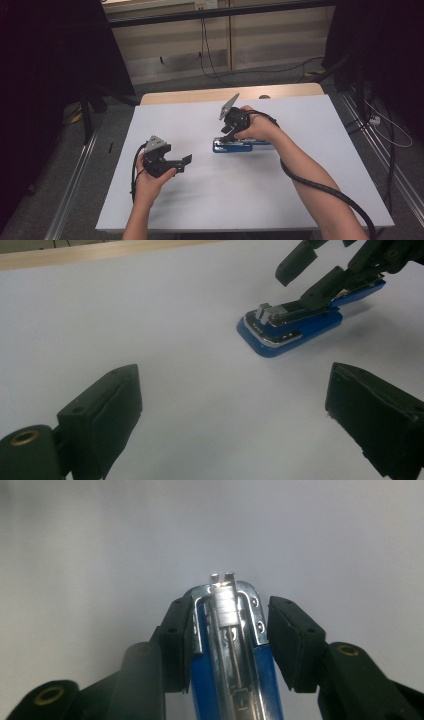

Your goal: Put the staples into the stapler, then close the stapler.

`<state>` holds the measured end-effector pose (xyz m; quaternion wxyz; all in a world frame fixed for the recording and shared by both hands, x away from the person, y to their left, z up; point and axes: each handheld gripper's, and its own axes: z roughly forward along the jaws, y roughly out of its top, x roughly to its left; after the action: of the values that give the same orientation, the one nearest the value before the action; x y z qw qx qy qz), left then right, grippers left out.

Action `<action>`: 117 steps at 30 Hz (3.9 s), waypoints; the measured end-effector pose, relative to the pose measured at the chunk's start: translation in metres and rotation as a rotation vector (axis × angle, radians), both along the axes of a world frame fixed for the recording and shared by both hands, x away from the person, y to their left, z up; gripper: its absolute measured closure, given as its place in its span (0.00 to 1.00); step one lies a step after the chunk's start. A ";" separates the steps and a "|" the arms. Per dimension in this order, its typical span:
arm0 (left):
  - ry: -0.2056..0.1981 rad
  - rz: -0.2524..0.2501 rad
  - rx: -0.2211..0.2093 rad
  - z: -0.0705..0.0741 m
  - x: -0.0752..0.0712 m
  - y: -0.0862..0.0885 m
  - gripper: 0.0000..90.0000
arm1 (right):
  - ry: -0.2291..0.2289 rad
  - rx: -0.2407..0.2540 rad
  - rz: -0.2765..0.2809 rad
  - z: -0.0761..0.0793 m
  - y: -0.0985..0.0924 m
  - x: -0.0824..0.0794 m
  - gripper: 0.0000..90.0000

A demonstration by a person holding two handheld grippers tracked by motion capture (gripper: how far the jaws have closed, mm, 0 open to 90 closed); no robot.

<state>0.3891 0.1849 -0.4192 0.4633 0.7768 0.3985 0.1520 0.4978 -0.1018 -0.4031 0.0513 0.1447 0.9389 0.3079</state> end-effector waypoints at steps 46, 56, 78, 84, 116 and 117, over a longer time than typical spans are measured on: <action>0.017 -0.105 0.017 -0.004 0.012 -0.037 0.09 | -0.063 0.102 -0.389 0.003 -0.102 -0.060 0.16; 0.015 -0.125 0.014 -0.002 0.014 -0.043 0.09 | -0.071 0.113 -0.439 -0.002 -0.123 -0.068 0.16; 0.001 -0.107 0.024 -0.006 0.020 -0.054 0.52 | -0.101 0.111 -0.552 -0.015 -0.163 -0.087 0.16; 0.003 -0.126 0.039 -0.008 0.023 -0.060 0.74 | -0.111 0.105 -0.587 -0.019 -0.177 -0.094 0.17; 0.003 -0.115 0.078 -0.034 0.042 -0.087 1.00 | -0.106 0.093 -0.630 -0.032 -0.182 -0.100 0.83; -0.001 -0.113 0.073 -0.035 0.043 -0.088 1.00 | -0.108 0.097 -0.627 -0.032 -0.182 -0.100 0.87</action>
<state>0.4320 0.0968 -0.4540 0.4428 0.8144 0.3477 0.1406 0.3982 -0.2834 -0.4352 0.1863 0.4127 0.8288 0.3287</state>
